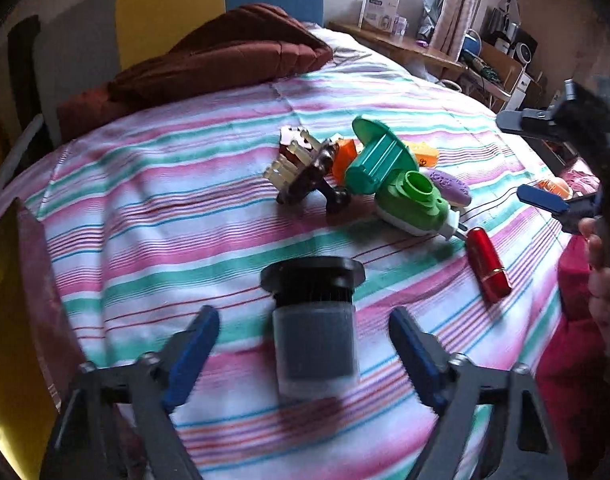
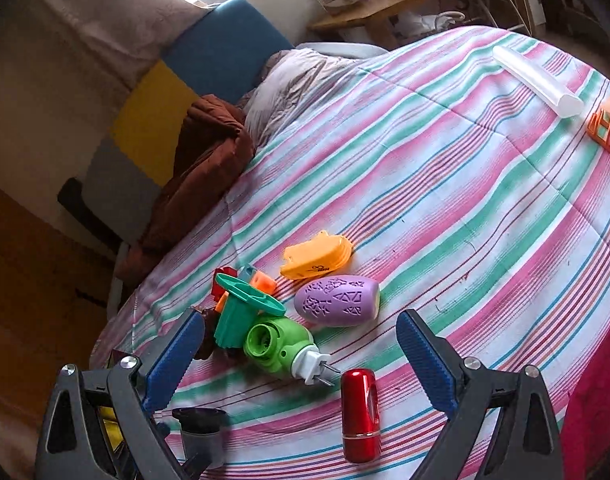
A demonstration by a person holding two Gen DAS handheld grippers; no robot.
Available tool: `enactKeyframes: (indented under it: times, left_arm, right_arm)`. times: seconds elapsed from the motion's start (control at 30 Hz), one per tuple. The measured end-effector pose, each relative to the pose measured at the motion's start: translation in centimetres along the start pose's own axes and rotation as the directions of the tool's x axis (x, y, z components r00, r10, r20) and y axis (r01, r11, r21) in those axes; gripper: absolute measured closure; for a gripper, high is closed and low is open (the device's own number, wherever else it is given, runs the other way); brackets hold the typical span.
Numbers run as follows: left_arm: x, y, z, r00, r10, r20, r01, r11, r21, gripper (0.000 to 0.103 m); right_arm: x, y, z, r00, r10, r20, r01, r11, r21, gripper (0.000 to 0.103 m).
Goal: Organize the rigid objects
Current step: 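Grasp the clear grey-lidded cup with left tool while right tool grasps red lipstick, then carry the clear cup to the gold tray and open the left tool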
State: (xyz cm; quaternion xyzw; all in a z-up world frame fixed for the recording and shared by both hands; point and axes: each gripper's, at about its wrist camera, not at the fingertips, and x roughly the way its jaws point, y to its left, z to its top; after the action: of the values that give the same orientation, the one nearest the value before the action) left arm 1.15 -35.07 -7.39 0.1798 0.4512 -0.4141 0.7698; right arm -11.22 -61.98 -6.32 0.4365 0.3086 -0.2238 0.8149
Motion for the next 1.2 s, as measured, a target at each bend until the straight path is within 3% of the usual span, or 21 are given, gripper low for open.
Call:
enactKeyframes:
  times: [0.03, 0.1, 0.17, 0.3, 0.43, 0.53, 0.73, 0.87, 0.93, 1.0, 1.2]
  left_arm:
    - [0.8, -0.1, 0.1, 1.0, -0.002, -0.017, 0.002, 1.0, 0.004, 0.043]
    - [2.1, 0.2, -0.1, 0.999, 0.003, -0.046, -0.003, 1.0, -0.006, 0.059]
    - [2.5, 0.5, -0.5, 1.0, 0.007, -0.016, -0.008, 1.0, -0.023, 0.059]
    - [2.6, -0.1, -1.2, 0.999, 0.045, 0.018, -0.045, 0.999, 0.008, 0.059]
    - [2.6, -0.5, -1.9, 0.997, 0.059, 0.05, -0.06, 0.998, 0.008, 0.059]
    - [2.7, -0.6, -2.0, 0.996, 0.078, 0.053, -0.079, 0.997, 0.024, 0.059]
    - [2.6, -0.7, -1.8, 0.995, 0.084, 0.06, -0.085, 0.996, 0.015, 0.059]
    - [2.6, -0.7, -1.9, 0.993, 0.087, 0.077, -0.086, 0.996, -0.011, 0.059]
    - [2.6, -0.7, -1.9, 0.993, 0.092, 0.078, -0.091, 0.996, -0.01, 0.059]
    - [2.6, -0.7, -1.9, 0.993, 0.091, 0.077, -0.09, 0.996, -0.012, 0.059]
    - [2.5, -1.0, -1.9, 0.99, 0.113, 0.089, -0.112, 0.994, -0.02, 0.06]
  right_arm:
    - [0.1, -0.1, 0.0, 1.0, -0.005, -0.005, 0.005, 1.0, 0.005, 0.004]
    - [0.2, -0.3, -0.1, 1.0, -0.019, -0.013, 0.019, 1.0, 0.008, 0.004]
    - [0.5, -0.5, -0.2, 0.998, -0.055, -0.028, 0.055, 0.998, 0.005, 0.008]
    - [1.8, -1.2, -0.6, 0.987, -0.114, -0.114, 0.117, 0.993, 0.018, 0.028]
    - [3.6, -2.0, -1.5, 0.95, -0.208, -0.232, 0.215, 0.977, 0.005, 0.045]
    - [4.0, -1.5, -2.1, 0.946, -0.18, -0.27, 0.181, 0.983, -0.021, 0.048]
    - [5.1, -0.5, -3.1, 0.913, -0.25, -0.323, 0.222, 0.967, -0.122, 0.048]
    - [5.6, 0.5, -3.9, 0.905, -0.266, -0.331, 0.221, 0.961, -0.167, 0.048]
    - [5.7, 0.6, -4.2, 0.902, -0.276, -0.332, 0.226, 0.957, -0.181, 0.056]
    - [5.7, 0.8, -4.5, 0.901, -0.285, -0.327, 0.232, 0.954, -0.191, 0.075]
    - [6.5, 1.6, -5.1, 0.89, -0.317, -0.327, 0.238, 0.936, -0.258, 0.077]
